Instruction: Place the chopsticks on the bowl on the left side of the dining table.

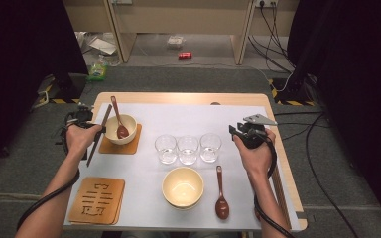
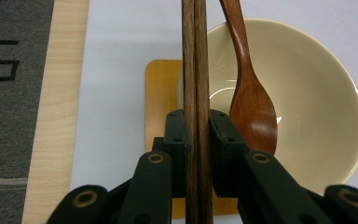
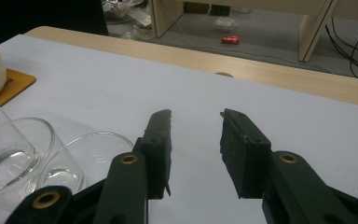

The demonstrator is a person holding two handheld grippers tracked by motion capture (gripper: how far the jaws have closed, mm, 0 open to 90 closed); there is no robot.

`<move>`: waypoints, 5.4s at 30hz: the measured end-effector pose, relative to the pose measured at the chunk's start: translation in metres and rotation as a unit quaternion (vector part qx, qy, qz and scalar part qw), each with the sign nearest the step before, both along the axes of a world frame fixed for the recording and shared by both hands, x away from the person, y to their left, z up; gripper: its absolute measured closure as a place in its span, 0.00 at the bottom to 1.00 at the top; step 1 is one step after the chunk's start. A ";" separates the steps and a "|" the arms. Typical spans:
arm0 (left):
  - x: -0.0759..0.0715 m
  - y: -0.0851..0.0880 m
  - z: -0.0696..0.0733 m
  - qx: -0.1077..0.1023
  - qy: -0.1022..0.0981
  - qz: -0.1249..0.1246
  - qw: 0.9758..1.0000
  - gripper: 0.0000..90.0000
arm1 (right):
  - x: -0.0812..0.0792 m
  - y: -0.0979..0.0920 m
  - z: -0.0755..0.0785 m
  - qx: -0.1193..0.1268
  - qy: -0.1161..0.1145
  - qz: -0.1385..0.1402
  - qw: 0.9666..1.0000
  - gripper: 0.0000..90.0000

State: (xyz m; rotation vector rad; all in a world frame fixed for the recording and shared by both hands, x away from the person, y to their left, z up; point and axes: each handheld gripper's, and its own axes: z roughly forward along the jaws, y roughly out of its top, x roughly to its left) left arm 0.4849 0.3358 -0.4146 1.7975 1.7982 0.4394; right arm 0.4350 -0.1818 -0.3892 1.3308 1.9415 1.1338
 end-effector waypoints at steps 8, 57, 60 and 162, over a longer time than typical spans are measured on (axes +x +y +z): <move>0.004 -0.003 0.005 0.002 0.006 0.002 1.000 0.88 | 0.000 -0.001 -0.002 0.001 0.002 -0.001 1.000 0.70; 0.025 -0.026 0.004 0.016 0.009 -0.007 1.000 0.77 | -0.001 -0.004 -0.005 0.000 0.004 -0.001 1.000 0.70; 0.020 -0.024 0.009 0.014 -0.001 -0.013 1.000 0.74 | -0.001 -0.004 -0.004 0.001 0.005 -0.002 1.000 0.70; -0.009 -0.078 0.030 0.063 -0.060 -0.238 0.967 1.00 | -0.019 -0.032 -0.009 0.004 0.009 -0.023 1.000 0.71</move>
